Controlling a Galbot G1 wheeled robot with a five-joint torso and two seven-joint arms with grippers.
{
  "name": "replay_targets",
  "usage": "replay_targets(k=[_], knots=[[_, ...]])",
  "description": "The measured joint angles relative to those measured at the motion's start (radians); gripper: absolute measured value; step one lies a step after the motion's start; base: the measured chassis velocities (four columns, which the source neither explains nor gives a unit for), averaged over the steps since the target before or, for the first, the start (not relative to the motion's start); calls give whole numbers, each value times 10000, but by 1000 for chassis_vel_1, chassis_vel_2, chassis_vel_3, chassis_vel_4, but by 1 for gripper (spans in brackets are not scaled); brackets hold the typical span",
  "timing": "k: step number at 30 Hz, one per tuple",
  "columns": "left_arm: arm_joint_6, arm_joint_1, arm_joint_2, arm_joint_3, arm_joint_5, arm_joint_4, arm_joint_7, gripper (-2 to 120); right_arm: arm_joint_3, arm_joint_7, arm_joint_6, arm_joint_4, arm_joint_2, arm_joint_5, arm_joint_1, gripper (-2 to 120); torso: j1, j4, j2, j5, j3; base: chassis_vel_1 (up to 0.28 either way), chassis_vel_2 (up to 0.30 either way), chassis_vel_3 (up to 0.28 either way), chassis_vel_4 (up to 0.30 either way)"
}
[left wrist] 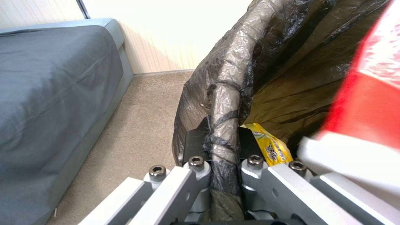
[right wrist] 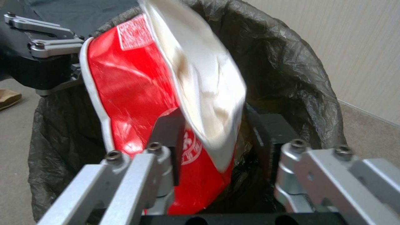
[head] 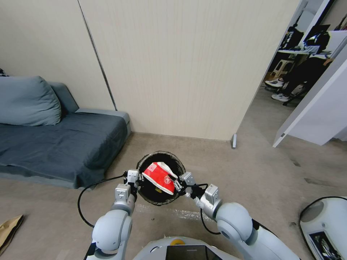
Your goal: Pick up the trash bin, then pick up the garbage from the floor and place it into the trash bin.
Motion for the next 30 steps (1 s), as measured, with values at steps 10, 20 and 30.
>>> replay_targets(k=[10, 20, 30], knots=[[4, 0, 6, -10, -22, -19, 12, 1, 234, 114, 16, 167, 23, 36, -123, 78, 0, 1, 0, 0, 0, 0, 0, 0, 0], [11, -58, -17, 0, -23, 52, 27, 1, 1283, 140, 82, 1404, -155, 376, -830, 100, 0, 0, 0, -1, 0, 0, 0, 0, 0], [45, -110, 1, -91, -102, 112, 40, 1, 2422, 670, 629, 1587, 106, 82, -2269, 100, -1, 0, 0, 0, 0, 0, 0, 0, 0]])
